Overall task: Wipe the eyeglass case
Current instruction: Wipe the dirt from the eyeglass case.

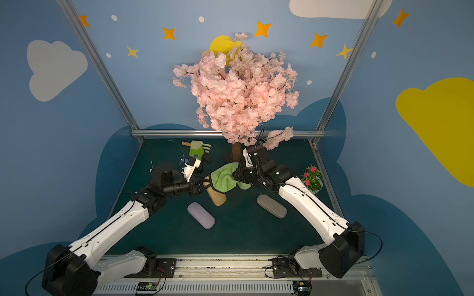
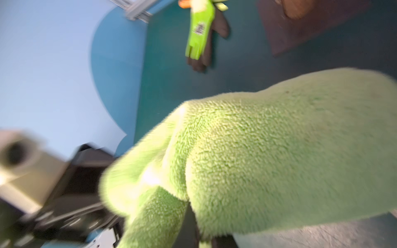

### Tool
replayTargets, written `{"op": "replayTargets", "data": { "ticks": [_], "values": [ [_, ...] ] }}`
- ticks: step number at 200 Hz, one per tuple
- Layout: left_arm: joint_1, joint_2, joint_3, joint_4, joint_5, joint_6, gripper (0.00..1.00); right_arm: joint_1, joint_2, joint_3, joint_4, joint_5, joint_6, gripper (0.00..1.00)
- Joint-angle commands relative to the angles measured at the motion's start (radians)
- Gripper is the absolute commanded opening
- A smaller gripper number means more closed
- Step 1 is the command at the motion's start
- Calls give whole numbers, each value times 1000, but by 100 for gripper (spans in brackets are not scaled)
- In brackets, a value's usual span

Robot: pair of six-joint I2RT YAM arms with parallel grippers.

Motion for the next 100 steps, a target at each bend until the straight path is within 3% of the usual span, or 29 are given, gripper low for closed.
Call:
{"op": "replayTargets", "data": {
  "ticks": [1, 19, 52, 83, 100],
  "values": [
    [-9, 18, 42, -43, -10, 64, 3, 69, 16, 85, 4, -69, -73, 0],
    [-24, 31, 51, -31, -23, 77, 3, 115, 57, 121, 108, -197, 23, 0],
    [-47, 28, 51, 25, -17, 87, 3, 123, 119, 51, 412, -349, 247, 0],
    [-51, -23, 17, 121, -27, 62, 3, 48, 165, -148, 676, -449, 520, 0],
    [-48, -25, 42, 97, -38, 58, 3, 26, 172, -239, 714, -462, 569, 0]
  ]
}}
